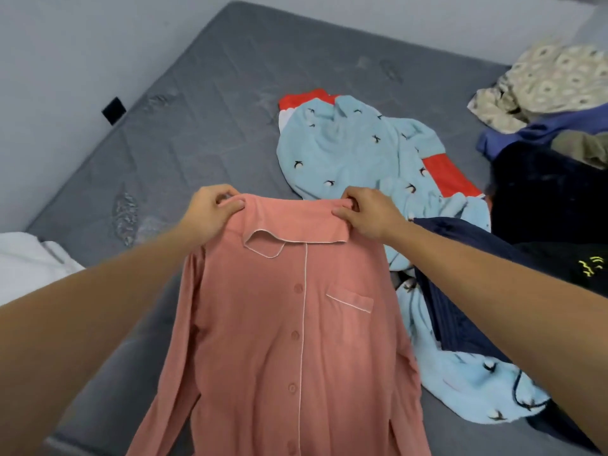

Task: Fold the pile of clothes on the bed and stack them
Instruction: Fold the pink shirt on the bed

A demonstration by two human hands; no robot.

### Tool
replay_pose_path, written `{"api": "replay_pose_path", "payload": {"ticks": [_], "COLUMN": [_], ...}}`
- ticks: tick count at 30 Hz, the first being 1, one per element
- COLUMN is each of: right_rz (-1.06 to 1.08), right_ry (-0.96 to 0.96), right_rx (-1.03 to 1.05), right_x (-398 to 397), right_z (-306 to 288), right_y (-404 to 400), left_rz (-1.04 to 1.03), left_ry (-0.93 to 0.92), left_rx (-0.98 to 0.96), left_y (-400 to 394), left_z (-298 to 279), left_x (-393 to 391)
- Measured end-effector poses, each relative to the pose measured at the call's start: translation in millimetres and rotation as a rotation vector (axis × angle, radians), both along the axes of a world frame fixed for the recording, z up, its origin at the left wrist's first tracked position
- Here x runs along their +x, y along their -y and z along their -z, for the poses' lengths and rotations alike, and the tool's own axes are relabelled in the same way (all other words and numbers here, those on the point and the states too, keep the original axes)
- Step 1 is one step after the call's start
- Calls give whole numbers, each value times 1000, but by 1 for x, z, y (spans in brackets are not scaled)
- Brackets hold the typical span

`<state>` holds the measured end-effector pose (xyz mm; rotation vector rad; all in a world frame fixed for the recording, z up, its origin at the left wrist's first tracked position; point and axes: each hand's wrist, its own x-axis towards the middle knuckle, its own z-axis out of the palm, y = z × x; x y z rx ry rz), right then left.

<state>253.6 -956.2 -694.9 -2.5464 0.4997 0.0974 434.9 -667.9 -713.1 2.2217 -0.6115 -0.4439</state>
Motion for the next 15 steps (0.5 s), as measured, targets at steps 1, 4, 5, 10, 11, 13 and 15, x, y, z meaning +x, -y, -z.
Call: {"api": "replay_pose_path", "payload": {"ticks": [1,4,5,10,11,13,15], "right_rz": [21,63,72,134,152,166,166], "right_ry": [-8,-35,-49,-54,-33,-9,-11], "right_rx": [-5,0,6,46,54,76,111], "right_x": [5,17,19,21,20,19,18], "right_z": [13,51,62,94,96,97,95], "right_y": [4,11,11,9,10,12,13], "left_rz": [-9,18,44,283,282,310,430], "left_ry": [-7,-19,-37,-139,-92,8,32], "left_rx": [6,67,111,369,353,260,190], "left_y": [7,19,22,38,43,59,83], "left_z": [15,57,70,98,97,92,85], "left_x": [10,33,38,34,31,24,15]}}
